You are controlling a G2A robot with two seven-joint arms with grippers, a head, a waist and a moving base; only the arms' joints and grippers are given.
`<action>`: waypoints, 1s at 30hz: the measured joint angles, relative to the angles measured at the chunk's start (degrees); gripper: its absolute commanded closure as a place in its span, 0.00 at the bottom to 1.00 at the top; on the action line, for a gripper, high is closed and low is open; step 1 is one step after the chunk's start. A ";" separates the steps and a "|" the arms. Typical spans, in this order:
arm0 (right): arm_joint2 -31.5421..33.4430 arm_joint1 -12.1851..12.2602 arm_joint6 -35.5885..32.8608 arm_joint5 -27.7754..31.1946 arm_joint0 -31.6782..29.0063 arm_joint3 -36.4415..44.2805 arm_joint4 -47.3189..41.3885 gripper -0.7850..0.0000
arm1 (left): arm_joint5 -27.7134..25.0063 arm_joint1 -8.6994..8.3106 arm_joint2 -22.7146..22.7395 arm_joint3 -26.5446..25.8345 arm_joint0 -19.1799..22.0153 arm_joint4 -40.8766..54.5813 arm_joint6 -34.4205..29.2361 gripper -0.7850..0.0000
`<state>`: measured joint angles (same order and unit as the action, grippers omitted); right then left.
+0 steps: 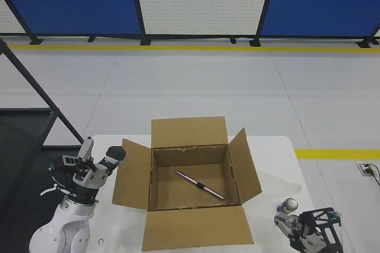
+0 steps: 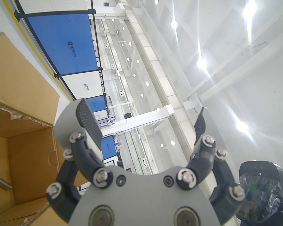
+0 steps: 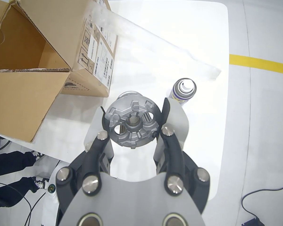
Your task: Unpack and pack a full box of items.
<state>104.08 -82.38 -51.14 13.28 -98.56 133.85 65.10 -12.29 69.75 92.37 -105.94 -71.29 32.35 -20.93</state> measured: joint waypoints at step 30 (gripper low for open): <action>-21.61 0.46 -11.56 -12.23 16.65 -18.14 35.23 1.00 | 0.00 0.00 0.00 0.00 0.00 0.00 0.00 0.00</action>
<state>82.46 -81.92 -62.70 1.04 -81.91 115.72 100.33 -12.29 69.75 92.37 -105.94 -71.29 32.35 -20.93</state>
